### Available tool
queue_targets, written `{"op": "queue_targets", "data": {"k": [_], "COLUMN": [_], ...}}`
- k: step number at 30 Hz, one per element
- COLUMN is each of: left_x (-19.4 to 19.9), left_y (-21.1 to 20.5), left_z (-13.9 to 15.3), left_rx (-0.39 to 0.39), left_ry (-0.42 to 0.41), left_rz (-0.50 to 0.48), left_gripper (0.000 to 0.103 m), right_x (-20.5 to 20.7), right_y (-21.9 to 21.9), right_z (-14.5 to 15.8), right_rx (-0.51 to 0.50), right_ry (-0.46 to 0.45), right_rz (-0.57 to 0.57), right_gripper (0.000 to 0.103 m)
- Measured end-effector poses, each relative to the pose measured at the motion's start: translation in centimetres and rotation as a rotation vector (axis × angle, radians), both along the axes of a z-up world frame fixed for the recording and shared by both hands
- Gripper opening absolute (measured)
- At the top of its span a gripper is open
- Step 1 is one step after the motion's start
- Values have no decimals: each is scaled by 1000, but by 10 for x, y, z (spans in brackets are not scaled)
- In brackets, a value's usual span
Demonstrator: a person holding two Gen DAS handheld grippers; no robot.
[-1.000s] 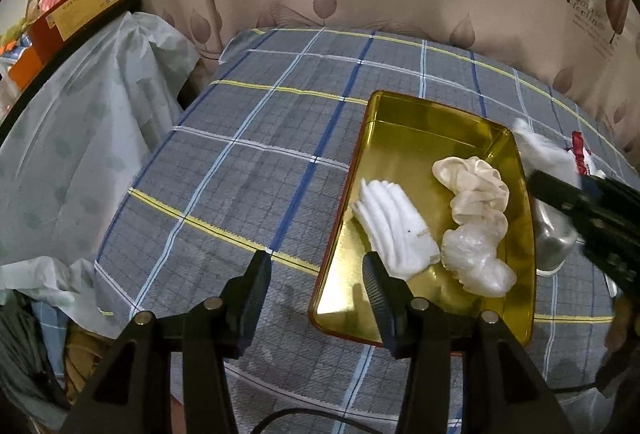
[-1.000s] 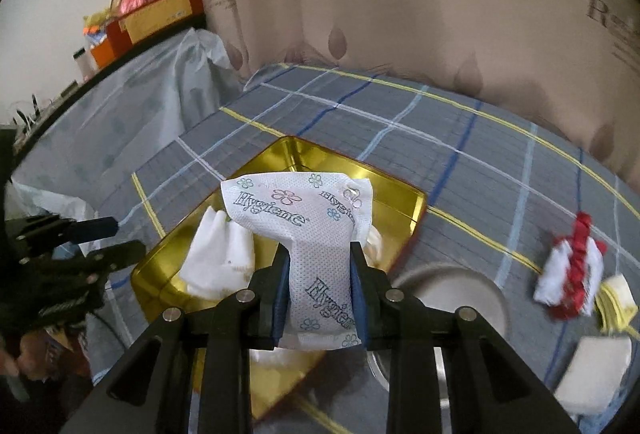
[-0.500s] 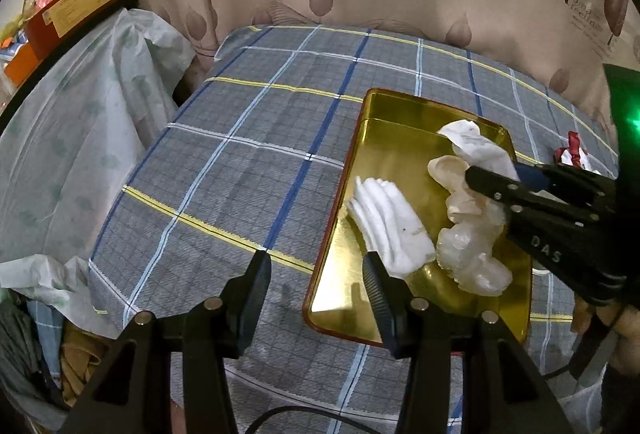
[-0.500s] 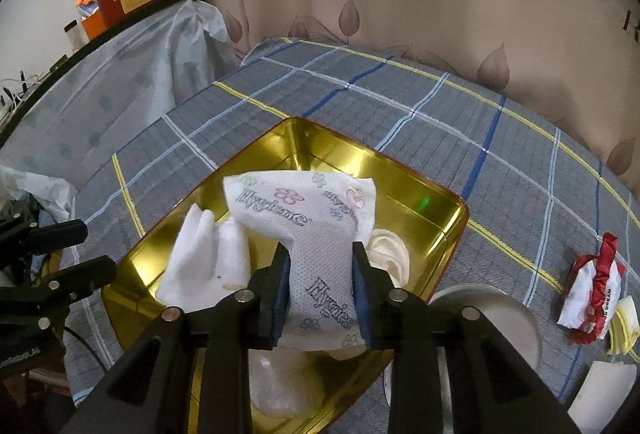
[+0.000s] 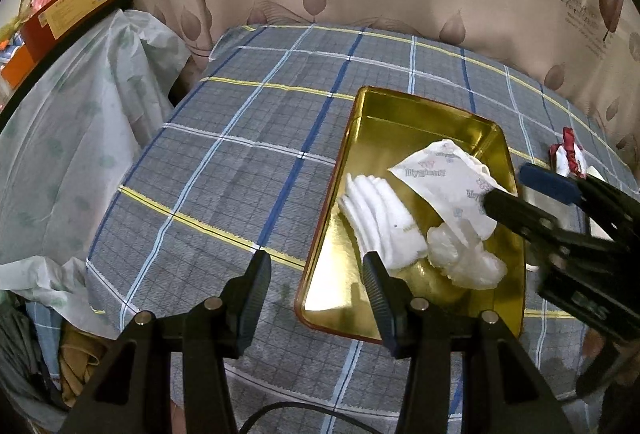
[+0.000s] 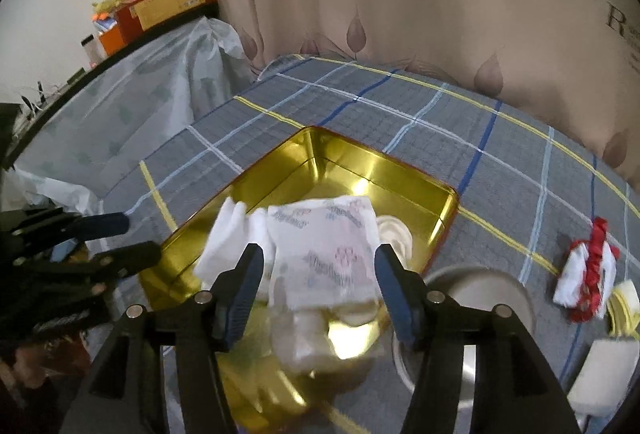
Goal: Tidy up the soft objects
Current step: 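Carry the Hygiene pad pack over the gold tray and open the right tool, then move the right tool to the blue towel and grasp it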
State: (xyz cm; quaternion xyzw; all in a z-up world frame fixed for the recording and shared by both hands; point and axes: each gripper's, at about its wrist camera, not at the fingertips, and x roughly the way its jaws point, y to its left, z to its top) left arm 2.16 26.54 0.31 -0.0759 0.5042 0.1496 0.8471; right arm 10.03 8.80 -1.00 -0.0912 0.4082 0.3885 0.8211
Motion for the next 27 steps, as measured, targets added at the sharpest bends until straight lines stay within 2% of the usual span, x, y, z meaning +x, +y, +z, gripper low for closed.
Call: {"op": "queue_targets", "data": {"k": [7, 11, 15, 22, 27], "left_x": [2, 4, 6, 8, 10], "left_y": [-11, -19, -27, -48, -65], "left_z": [-2, -3, -4, -4, -3], "left_rx": [12, 13, 0, 13, -2], "left_ry": [10, 13, 15, 22, 22], "left_rz": [-21, -44, -69, -111, -154], "left_gripper": [49, 49, 49, 49, 49], "right_x": [-21, -26, -23, -13, -11], "right_y": [-60, -109, -164, -263, -304], "right_z": [8, 11, 10, -14, -32], "right_rx": [18, -5, -26, -96, -112], "right_ry": [-4, -31, -42, -7, 31], "right_rz": [-47, -124, -234, -448, -543], "right_gripper": [58, 63, 64, 64, 64]}}
